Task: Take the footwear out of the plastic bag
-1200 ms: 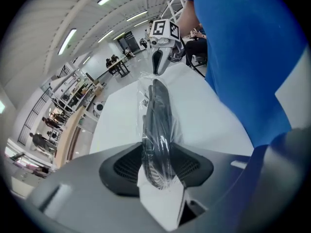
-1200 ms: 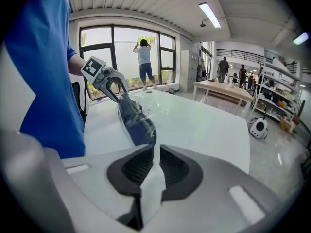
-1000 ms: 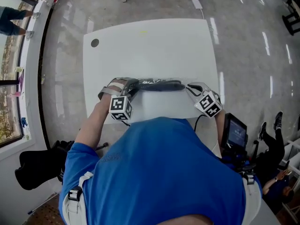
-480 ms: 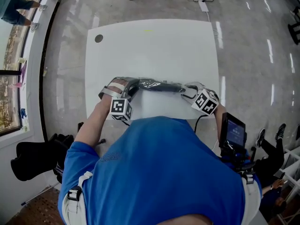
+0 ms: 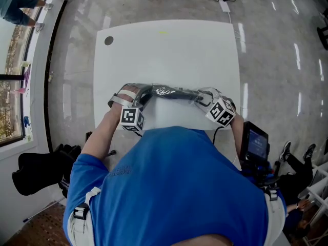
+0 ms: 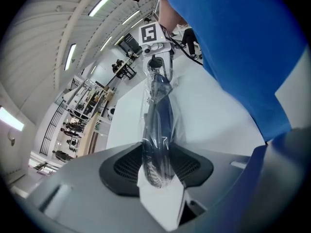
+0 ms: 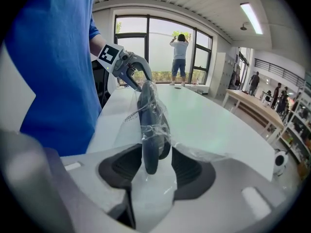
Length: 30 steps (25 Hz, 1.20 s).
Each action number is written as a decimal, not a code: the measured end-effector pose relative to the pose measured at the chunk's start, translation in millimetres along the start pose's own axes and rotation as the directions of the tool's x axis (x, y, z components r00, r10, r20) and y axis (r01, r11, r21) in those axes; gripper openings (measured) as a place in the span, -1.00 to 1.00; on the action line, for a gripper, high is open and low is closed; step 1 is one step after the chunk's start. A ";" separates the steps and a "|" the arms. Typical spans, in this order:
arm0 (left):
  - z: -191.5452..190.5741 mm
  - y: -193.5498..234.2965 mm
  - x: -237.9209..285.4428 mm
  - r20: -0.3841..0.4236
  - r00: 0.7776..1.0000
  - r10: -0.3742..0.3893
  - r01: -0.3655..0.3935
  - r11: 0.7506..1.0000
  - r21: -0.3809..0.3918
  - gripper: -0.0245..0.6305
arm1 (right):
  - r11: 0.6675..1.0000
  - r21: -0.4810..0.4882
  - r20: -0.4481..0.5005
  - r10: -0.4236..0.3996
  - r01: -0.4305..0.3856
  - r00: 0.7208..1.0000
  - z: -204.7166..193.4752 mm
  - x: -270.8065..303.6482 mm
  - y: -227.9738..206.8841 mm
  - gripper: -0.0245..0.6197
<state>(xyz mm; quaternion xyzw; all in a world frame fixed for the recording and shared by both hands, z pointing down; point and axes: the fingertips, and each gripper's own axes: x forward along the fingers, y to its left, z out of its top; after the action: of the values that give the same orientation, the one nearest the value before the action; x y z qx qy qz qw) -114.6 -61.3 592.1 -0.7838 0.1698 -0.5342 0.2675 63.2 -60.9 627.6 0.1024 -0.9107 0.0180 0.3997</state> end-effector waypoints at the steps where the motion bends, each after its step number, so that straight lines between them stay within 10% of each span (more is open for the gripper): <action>1: 0.0 0.3 -0.1 -0.001 1.000 0.000 0.000 1.000 0.002 -0.36 | 1.000 0.004 0.001 0.005 -0.005 1.000 0.7 0.6 0.0 -0.35; 12: -11.2 5.5 -0.8 -0.001 1.000 -0.006 0.006 1.000 0.020 -0.35 | 0.999 -0.033 -0.017 -0.030 0.030 0.999 -8.2 -13.1 -9.4 -0.67; 30: -31.6 14.5 2.9 -0.036 0.999 0.013 -0.013 1.000 0.007 -0.61 | 0.997 -0.051 -0.081 -0.068 0.064 0.994 -22.7 -31.9 -21.3 -0.42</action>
<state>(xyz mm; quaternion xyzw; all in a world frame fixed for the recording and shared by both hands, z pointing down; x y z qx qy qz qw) -142.6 -82.1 594.5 -0.7719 0.1779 -0.5471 0.2706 105.0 -73.6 618.6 0.1217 -0.8897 -0.0129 0.4398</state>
